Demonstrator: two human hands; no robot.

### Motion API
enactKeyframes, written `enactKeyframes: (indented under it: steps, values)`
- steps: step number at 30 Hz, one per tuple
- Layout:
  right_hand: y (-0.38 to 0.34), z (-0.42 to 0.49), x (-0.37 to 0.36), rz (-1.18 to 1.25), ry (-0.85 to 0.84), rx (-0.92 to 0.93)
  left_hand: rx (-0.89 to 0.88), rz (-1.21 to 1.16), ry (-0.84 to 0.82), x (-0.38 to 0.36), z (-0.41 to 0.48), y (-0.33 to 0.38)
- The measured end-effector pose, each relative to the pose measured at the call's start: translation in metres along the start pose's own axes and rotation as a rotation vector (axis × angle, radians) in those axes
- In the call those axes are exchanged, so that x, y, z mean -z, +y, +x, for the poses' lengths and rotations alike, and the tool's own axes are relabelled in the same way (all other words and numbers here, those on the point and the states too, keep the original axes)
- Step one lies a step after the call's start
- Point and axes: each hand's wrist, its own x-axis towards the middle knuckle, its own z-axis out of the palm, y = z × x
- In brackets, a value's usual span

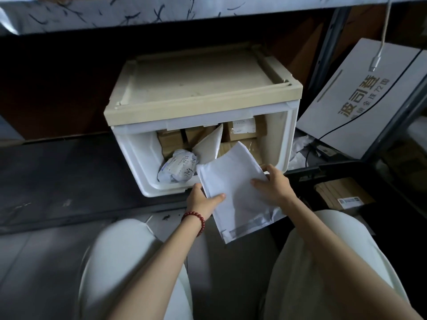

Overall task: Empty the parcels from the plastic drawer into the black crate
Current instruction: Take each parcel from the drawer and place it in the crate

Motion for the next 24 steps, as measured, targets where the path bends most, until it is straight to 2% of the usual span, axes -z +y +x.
enactKeyframes:
  steps: [5, 10, 15, 19, 24]
  values:
    - [0.002, -0.021, 0.003, 0.212, 0.022, 0.015, -0.164, -0.134, 0.094, 0.02, -0.026, -0.006]
    - [0.0, -0.031, 0.01, 0.433, -0.046, 0.01, -0.334, -0.097, 0.144, 0.035, -0.04, -0.009]
    - [-0.003, -0.036, 0.01, 0.407, -0.056, 0.042, -0.306, -0.092, 0.166, 0.041, -0.041, -0.012]
    - [-0.004, -0.039, 0.009, 0.486, 0.002, 0.012, -0.336, -0.119, 0.259, 0.042, -0.042, -0.012]
    - [-0.006, -0.036, 0.01, 0.476, -0.043, 0.114, -0.339, -0.11, 0.252, 0.045, -0.035, -0.013]
